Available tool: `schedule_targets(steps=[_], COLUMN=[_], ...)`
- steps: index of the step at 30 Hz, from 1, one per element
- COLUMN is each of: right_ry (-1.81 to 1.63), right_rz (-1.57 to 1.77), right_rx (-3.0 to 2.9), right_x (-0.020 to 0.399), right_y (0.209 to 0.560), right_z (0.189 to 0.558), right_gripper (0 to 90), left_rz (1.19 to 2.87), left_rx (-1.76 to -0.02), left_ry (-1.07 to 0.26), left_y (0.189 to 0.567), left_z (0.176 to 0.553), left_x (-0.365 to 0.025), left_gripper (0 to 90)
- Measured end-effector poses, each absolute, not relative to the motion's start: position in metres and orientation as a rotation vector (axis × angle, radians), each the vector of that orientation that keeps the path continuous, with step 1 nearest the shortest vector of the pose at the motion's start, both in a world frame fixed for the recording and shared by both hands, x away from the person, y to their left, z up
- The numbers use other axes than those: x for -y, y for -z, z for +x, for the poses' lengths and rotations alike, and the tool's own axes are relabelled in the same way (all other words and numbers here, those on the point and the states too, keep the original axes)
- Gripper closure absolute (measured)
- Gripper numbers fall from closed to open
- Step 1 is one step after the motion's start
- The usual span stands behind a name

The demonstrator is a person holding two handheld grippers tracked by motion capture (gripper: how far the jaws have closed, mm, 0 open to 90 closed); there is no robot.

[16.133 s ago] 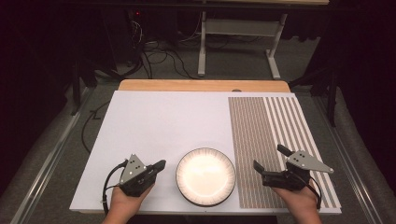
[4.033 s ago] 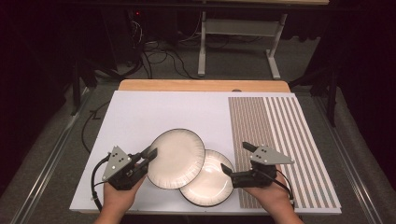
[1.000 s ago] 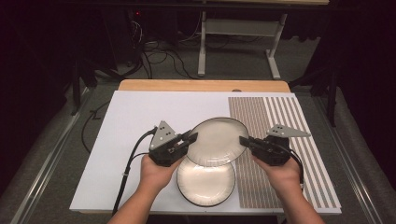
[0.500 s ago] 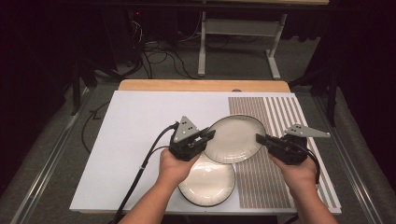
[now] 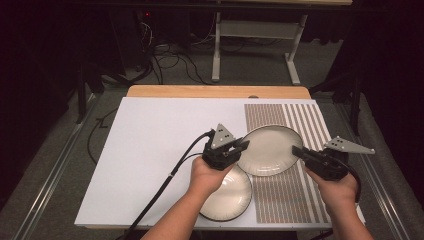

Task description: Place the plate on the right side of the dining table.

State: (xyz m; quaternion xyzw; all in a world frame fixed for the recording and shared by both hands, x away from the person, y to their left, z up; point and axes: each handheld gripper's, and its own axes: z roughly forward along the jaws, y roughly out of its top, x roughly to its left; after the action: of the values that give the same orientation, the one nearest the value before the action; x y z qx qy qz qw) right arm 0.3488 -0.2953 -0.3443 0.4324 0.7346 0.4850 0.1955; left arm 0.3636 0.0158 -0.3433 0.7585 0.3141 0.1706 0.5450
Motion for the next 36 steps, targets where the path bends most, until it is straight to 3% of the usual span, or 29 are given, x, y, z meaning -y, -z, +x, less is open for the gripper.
schedule_targets(steps=[36], right_ry=[-1.246], right_rz=[1.348], right_rx=[-1.952], right_x=[0.367], right_y=[0.37], right_z=[0.335], right_gripper=[85.8], left_rz=[1.876], left_rx=[-0.756], left_ry=[-0.277], left_y=[0.375], left_z=[0.39], left_x=[0.064], left_gripper=[78.9])
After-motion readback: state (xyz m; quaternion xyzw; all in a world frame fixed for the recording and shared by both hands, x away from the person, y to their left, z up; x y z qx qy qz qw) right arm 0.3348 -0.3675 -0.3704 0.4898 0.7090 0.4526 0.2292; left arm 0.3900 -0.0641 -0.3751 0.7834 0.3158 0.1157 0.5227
